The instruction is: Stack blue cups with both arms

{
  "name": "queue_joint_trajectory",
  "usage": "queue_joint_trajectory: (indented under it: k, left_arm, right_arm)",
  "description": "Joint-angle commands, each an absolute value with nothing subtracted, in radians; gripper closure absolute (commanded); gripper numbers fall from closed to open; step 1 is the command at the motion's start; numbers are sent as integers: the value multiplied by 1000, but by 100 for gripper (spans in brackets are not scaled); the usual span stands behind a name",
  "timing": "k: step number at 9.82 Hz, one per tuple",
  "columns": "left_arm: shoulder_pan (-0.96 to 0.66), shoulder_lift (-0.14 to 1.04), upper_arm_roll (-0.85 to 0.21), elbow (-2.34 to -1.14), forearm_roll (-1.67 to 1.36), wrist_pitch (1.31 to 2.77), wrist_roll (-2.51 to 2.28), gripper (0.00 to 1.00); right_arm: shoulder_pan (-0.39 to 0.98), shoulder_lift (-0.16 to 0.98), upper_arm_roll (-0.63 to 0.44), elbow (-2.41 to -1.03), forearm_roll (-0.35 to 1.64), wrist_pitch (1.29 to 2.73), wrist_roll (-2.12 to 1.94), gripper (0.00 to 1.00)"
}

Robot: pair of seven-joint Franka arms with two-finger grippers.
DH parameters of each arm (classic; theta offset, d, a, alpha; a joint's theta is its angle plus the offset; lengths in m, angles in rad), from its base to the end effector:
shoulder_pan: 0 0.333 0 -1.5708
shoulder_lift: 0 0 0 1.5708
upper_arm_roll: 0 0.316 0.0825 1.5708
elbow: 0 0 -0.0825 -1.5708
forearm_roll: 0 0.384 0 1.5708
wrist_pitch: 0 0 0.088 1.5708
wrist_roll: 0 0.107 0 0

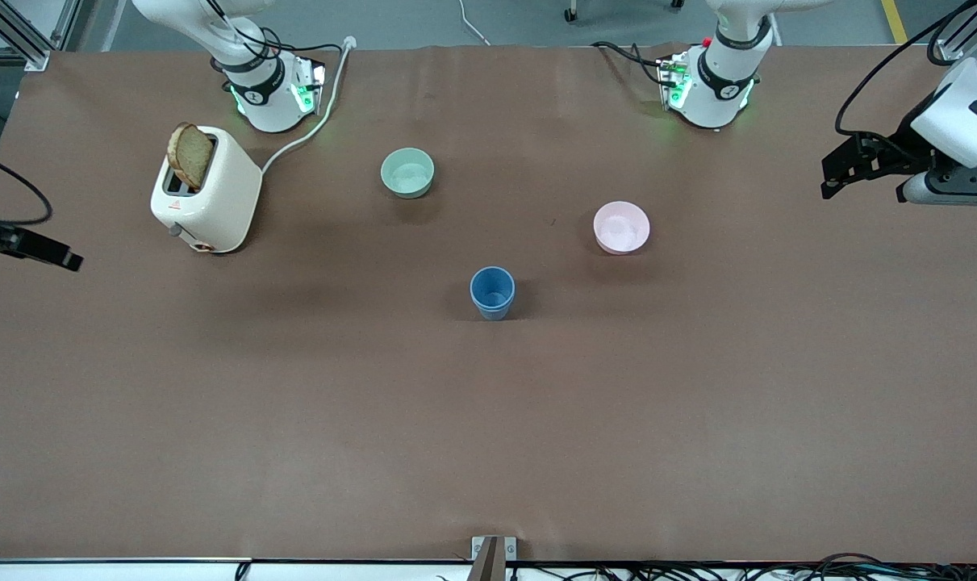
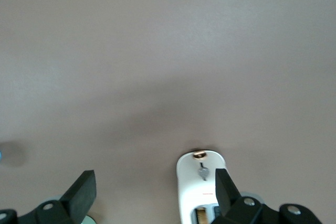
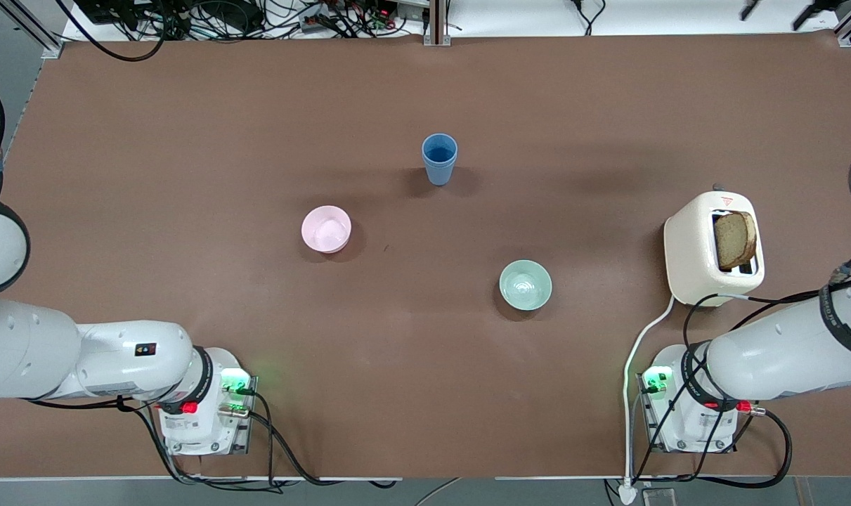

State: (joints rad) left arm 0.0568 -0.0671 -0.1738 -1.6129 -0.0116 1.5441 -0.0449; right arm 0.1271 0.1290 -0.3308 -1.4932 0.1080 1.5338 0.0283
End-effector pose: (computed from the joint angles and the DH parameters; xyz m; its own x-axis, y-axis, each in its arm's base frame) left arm 0.5269 -0.0666 0.6382 0.9974 -0.0719 -0.0027 -0.0719 -0.9974 -0.0001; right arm 0.5794 -0.0951 0.5881 0.9706 -0.2261 -0.0831 -0.2316 -0.9707 -0.0637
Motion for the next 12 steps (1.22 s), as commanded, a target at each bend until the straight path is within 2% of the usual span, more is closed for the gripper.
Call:
queue_joint_trajectory:
  k: [1,2,4,6,7,9,10,12]
  left_arm:
    - [58,-75,-172,-1649,8,1537,-58,0]
    - [58,-75,-172,-1649,8,1536,-57,0]
    - [58,-75,-178,-1647,8,1536,-55,0]
    - [58,-71,-178,-1638,6,1528,-37,0]
    - [58,-64,-178,-1626,6,1511,-43,0]
    - [58,-57,-178,-1599,5,1499,-41,0]
    - [60,-46,-173,-1589,5,1497,-41,0]
    - [60,-45,-169,-1575,6,1486,-43,0]
  right_arm:
    - [120,87,-304,-1493,91,1523,3,0]
    - [135,94,-301,-1452,63,1523,23,0]
    - [219,91,-301,-1453,20,1519,177,0]
    - [223,89,-304,-1448,9,1506,190,0]
    - [159,89,-266,-1448,18,1503,190,0]
    - [-94,89,-3,-1448,20,1505,189,0]
    - [-113,87,18,-1448,18,1503,173,0]
    - [-89,89,-9,-1444,6,1503,102,0]
